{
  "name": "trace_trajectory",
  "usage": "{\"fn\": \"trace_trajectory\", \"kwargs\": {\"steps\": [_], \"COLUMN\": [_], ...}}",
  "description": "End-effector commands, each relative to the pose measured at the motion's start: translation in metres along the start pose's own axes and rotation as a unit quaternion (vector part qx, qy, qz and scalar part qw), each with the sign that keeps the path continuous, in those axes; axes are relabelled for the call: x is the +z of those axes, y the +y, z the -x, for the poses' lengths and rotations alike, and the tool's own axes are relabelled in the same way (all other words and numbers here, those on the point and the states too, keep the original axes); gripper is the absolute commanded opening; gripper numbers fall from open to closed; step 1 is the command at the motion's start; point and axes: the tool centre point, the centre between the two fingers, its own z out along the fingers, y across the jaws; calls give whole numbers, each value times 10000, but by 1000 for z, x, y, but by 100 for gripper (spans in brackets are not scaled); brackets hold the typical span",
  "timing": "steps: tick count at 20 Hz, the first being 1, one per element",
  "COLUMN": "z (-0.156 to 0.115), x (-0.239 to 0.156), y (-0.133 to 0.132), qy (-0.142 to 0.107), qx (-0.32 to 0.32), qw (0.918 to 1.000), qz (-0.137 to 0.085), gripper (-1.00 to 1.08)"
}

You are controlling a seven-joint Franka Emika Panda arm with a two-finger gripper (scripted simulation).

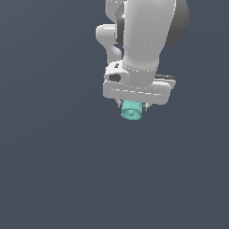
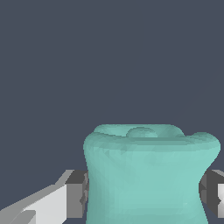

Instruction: Pick up the object and move it to a goal position.

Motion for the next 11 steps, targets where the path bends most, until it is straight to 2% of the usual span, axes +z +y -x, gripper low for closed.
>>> {"fn": "trace_trajectory", "kwargs": {"steps": [1,11], "z": [-3,-7], "x": [-8,-15], "y": [-5,-11], "qy": [-4,-4], "qx": [3,3], "qw": [10000,10000], "qz": [0,0], "gripper": [-100,-100]}}
